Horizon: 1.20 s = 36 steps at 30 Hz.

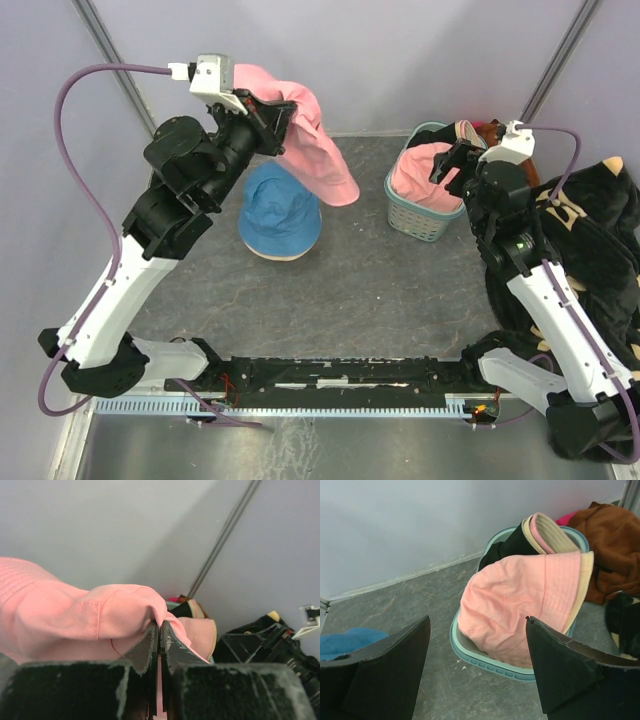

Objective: Stack the hats
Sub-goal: Stack the hat on the hat.

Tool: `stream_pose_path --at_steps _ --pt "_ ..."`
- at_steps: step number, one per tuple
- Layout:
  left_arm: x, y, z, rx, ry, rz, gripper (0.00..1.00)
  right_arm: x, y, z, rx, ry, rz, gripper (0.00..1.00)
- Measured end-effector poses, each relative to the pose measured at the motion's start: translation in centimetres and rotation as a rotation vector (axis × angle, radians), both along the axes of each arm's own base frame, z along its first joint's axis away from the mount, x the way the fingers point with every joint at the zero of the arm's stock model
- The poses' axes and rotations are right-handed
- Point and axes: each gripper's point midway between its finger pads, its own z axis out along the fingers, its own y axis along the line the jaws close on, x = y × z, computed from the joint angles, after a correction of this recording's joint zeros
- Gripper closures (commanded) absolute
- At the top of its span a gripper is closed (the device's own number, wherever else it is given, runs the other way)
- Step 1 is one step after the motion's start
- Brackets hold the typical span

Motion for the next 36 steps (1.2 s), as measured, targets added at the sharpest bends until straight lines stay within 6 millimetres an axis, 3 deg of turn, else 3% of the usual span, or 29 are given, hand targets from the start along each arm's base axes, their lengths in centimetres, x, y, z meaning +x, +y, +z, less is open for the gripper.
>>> stream_pose_path --at_steps 4,12,18,23,36 --pt "0.0 1.5 -2.2 0.056 0.073 0.061 0.97 0.3 1.5 0.0 0.013 0.01 0.049 0.16" --pt "1.0 2.0 -9.8 0.23 0.242 0.122 0.97 0.9 4.5 -1.8 -0.002 0.062 0.128 0.16" --pt "1.3 2.6 -11.8 0.276 0.285 0.158 0.97 1.2 5.5 -2.6 -0.011 0.082 0.149 0.16" --pt "1.3 3.5 -11.6 0.292 0.293 0.187 0.97 1.4 5.9 -2.8 -0.012 0.082 0.155 0.16" --pt "0.2 5.8 -6.5 0.256 0.232 0.239 0.97 2.1 8.2 -3.7 -0.021 0.099 0.197 0.15"
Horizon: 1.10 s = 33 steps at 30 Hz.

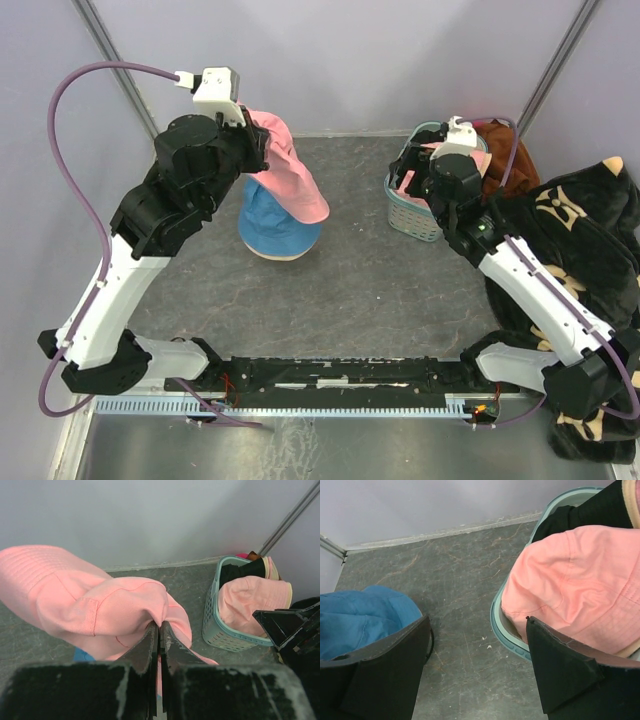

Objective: Stack the hats
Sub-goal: Stack the hat on the hat.

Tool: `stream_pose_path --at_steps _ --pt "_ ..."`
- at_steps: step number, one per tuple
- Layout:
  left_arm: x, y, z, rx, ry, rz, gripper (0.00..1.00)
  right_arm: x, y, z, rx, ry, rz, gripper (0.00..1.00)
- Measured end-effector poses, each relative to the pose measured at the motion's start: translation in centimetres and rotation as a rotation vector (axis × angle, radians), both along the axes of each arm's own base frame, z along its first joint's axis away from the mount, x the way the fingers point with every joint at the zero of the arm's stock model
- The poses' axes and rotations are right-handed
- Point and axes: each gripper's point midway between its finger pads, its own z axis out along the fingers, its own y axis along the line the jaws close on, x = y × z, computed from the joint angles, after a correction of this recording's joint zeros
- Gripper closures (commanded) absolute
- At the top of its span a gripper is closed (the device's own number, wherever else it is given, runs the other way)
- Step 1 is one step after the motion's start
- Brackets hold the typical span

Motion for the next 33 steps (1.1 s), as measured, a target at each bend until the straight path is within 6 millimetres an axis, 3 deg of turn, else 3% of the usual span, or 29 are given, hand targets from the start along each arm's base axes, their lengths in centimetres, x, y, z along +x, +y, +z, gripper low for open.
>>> stream_pose_path --at_steps 12,23,29,33 --pt "1.2 -0.6 -2.6 0.074 0.078 -0.002 0.97 0.9 3.3 -0.7 0.084 0.016 0.096 0.14" --pt "3.6 3.2 -5.5 0.086 0.171 0.044 0.97 1.4 6.5 -1.2 0.158 0.023 0.183 0.12" --pt "4.0 4.2 -6.5 0.059 0.209 0.012 0.97 2.1 9.7 -2.2 0.285 0.036 0.278 0.11" --pt "4.1 5.3 -6.1 0.016 0.212 -0.002 0.97 2.3 12.0 -3.7 0.391 0.071 0.344 0.09"
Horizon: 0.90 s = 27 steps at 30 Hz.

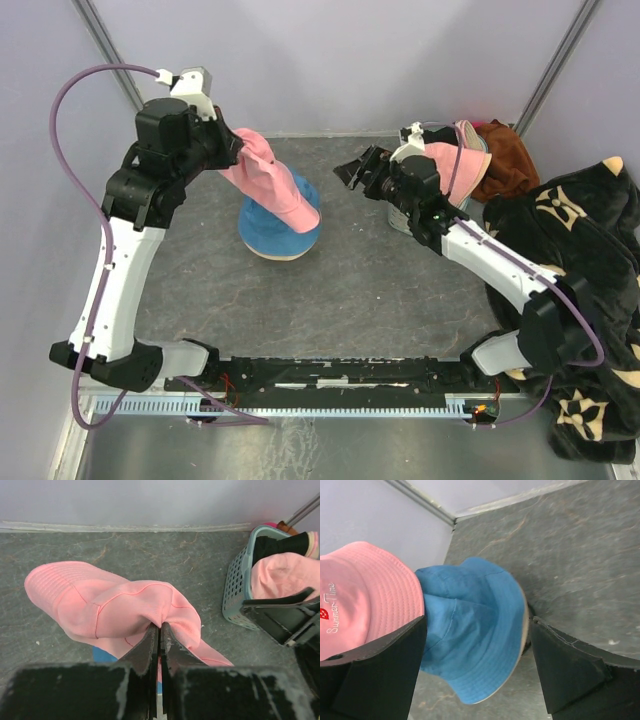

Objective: Stack the hats
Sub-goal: Stack the hat on the hat.

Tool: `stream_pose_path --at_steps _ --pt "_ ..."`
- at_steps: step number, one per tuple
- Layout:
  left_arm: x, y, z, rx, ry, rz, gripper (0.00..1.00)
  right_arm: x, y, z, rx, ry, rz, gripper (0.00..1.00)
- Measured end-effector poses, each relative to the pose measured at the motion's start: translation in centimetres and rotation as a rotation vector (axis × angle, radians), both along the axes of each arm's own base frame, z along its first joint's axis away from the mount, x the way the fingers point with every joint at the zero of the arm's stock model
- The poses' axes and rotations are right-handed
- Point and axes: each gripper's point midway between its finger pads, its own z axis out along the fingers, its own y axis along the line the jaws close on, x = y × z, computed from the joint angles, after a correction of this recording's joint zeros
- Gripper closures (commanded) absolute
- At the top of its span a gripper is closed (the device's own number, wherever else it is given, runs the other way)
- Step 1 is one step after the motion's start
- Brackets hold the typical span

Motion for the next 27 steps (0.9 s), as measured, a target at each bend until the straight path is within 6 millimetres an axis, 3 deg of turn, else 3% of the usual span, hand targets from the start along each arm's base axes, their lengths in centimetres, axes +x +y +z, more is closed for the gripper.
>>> stream_pose_path --at_steps 4,14,27 --pt "-0.5 0.4 0.5 -0.057 -0.002 -0.021 0.97 0.0 1.9 -0.9 0.103 0.041 0.054 0.09" --pt "-0.7 -0.8 0.1 -0.169 0.031 -0.095 0.97 -0.6 6.5 0.5 0.388 0.092 0.198 0.09" --pt "-1.0 -1.0 1.2 -0.277 -0.01 -0.105 0.97 -3.5 8.6 0.7 0.524 0.151 0.303 0.09"
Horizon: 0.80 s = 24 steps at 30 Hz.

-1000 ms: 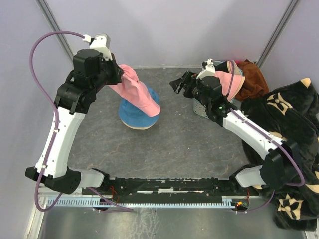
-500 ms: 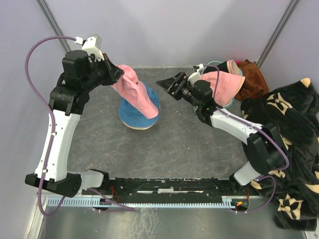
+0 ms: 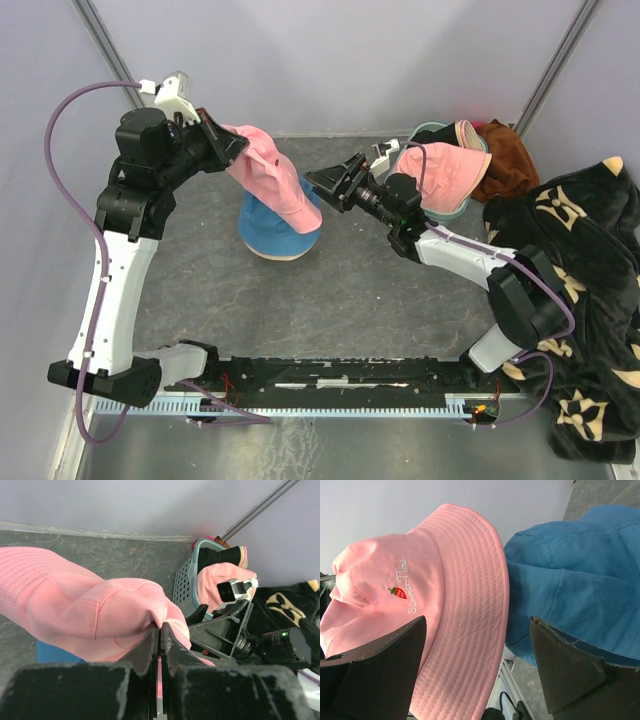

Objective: Stack the hats
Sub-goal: Stack the hat on the hat.

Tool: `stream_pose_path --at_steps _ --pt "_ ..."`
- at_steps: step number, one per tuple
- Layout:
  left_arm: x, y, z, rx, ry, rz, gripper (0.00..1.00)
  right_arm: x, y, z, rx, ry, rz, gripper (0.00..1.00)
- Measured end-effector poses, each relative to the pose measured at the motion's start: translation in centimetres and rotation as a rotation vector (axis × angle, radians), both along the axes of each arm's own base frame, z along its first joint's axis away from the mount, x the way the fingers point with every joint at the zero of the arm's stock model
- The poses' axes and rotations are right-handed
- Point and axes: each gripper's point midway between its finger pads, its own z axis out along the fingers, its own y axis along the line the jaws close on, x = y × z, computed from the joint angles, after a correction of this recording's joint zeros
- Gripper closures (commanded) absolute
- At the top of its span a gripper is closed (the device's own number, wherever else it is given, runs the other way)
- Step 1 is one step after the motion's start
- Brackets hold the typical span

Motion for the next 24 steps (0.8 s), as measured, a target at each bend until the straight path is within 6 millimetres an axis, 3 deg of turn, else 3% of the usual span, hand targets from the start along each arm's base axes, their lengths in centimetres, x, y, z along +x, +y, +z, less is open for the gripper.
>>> stream_pose_path --at_steps 14,19,24 --pt "0.0 -0.4 0.6 -0.065 -0.012 -0.015 0.97 -1.5 2.1 1.3 0.213 0.065 0.115 0.07" --pt "0.0 -0.2 0.5 -0.068 -0.016 -0.012 0.97 -1.9 2.1 2.5 0.281 0.066 0.143 0.15" --pt "0.1 0.0 0.5 -0.065 -0.014 -0.002 0.97 -2.0 2.1 3.0 0.311 0.066 0.153 0.31"
